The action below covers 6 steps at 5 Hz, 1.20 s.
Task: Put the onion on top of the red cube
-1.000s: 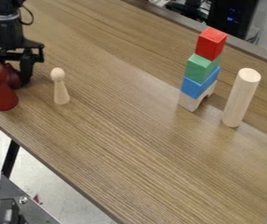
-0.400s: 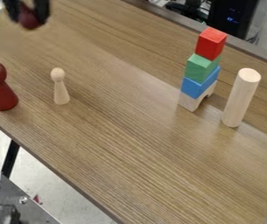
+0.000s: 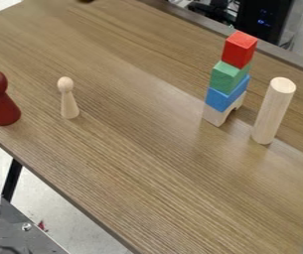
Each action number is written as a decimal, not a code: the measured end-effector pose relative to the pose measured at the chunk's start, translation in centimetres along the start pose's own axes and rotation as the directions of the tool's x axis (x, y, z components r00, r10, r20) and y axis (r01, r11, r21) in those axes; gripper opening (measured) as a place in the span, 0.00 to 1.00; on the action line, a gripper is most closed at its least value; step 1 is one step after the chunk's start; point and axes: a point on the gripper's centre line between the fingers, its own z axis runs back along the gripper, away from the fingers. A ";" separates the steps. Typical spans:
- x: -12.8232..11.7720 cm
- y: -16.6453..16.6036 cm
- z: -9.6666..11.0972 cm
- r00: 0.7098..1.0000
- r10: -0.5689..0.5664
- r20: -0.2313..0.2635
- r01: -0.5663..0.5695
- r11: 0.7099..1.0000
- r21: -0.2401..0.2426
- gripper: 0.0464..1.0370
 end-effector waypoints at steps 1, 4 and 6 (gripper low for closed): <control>-0.1 -3.4 0.5 0.995 -0.096 -0.020 0.096 0.995 -0.001 0.55; 0.3 -12.1 -0.3 0.948 -0.307 -0.088 0.311 0.949 0.044 0.55; 2.1 -14.3 -1.4 0.933 -0.353 -0.074 0.359 0.930 0.080 0.55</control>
